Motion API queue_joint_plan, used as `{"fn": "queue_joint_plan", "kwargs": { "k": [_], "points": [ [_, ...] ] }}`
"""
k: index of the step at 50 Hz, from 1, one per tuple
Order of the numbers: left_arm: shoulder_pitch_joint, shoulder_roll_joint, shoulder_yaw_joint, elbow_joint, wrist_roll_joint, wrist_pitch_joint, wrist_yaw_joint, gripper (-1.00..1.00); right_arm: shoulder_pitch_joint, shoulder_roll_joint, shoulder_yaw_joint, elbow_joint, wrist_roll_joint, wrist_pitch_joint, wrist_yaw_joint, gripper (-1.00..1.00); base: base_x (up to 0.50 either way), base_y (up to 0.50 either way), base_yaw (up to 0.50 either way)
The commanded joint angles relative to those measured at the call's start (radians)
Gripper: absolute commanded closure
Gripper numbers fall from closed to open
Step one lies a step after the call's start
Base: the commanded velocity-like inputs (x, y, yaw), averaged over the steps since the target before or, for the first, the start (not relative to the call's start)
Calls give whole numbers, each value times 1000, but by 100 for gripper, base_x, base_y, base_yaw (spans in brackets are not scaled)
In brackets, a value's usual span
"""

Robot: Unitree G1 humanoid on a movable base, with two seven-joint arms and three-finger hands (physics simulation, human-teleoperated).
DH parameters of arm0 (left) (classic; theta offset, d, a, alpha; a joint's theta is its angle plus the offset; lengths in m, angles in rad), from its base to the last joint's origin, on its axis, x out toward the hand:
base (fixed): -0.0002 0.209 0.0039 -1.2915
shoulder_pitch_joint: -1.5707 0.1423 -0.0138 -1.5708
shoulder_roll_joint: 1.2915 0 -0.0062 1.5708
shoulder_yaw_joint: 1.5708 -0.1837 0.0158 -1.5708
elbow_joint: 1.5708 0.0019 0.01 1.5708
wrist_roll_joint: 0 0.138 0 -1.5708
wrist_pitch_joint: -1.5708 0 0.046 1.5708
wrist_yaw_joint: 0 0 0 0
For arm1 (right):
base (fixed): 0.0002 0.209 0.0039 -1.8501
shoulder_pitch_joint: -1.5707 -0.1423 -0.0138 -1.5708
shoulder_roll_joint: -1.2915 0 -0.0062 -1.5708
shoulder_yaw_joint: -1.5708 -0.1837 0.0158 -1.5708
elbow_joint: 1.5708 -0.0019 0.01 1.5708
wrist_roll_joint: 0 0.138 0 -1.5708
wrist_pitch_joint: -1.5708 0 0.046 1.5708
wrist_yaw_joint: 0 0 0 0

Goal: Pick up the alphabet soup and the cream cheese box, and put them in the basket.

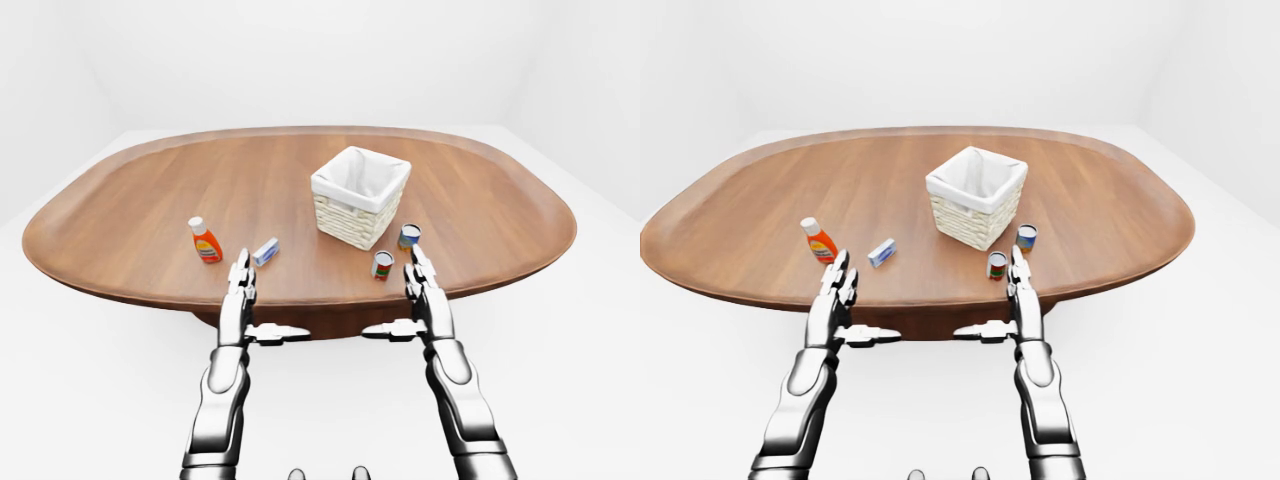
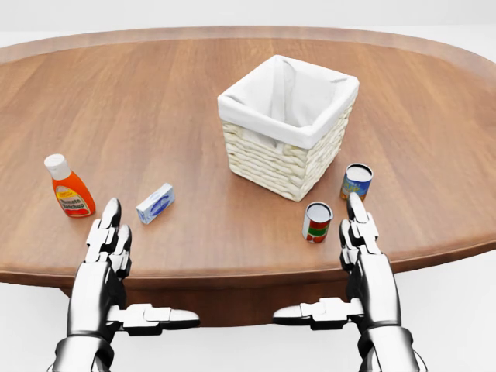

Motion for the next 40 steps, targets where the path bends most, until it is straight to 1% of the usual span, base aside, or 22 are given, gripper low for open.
{"fn": "queue_joint_plan", "kwargs": {
  "k": [1,4,6,8,9,12,13,15,20,22,23,27,28,29,30,31,36,38,40],
  "points": [
    [3,11,17,-1,-6,-8,-31,-100,-5,-12,-21,17,11,-11,33,-100,0,0,0],
    [7,11,16,-9,-3,-3,-32,-100,-2,-11,-20,10,14,-6,35,-100,0,0,0],
    [4,11,17,0,-4,-9,-34,-100,-5,-11,-22,13,15,-3,36,-100,0,0,0],
    [2,11,18,-1,-3,-7,-33,-100,-5,-11,-22,20,18,-8,39,-100,0,0,0],
    [2,11,18,3,-4,-11,-34,-100,-5,-11,-22,19,18,-7,39,-100,0,0,0],
    [3,10,17,-2,-3,-7,-34,-100,-5,-12,-22,17,22,-6,42,-100,0,0,0],
    [1,11,18,3,-3,-10,-34,-100,-6,-12,-23,20,23,-8,43,-100,0,0,0],
    [1,11,18,5,-3,-12,-36,-100,-4,-11,-22,13,23,0,43,-100,0,0,0],
    [-2,12,22,6,-1,-21,-29,-100,-7,-12,-23,19,26,-2,46,-100,0,0,0],
    [1,11,23,-3,-7,-12,-32,-100,-7,-12,-23,17,28,0,46,-100,0,0,0],
    [-1,11,23,4,-6,-17,-30,-100,-11,-13,-25,31,29,-9,48,-100,0,0,0],
    [-3,11,20,14,-2,-26,-29,-100,-7,-14,-22,25,25,-3,51,-100,0,0,0],
    [-2,11,20,10,0,-26,-26,-100,-9,-14,-23,30,27,-8,53,-100,0,0,0],
    [3,10,20,-6,-3,-15,-26,-100,-8,-14,-25,24,30,-1,54,-100,0,0,0],
    [4,10,20,-6,-3,-15,-26,-100,-5,-13,-24,15,30,6,54,-100,0,-17,0],
    [3,10,20,-5,-3,-16,-26,-100,-8,-14,-25,27,30,-3,55,-100,0,-20,0],
    [4,9,17,-3,0,-15,-26,-100,-11,-14,-26,38,32,-12,58,-100,0,-20,0],
    [4,9,17,-3,-1,-13,-26,-100,-10,-14,-26,35,32,-11,59,-100,0,-20,0],
    [0,10,18,10,-1,-22,-27,-100,-7,-14,-25,26,32,-4,58,-100,0,-20,0]
  ]
}}
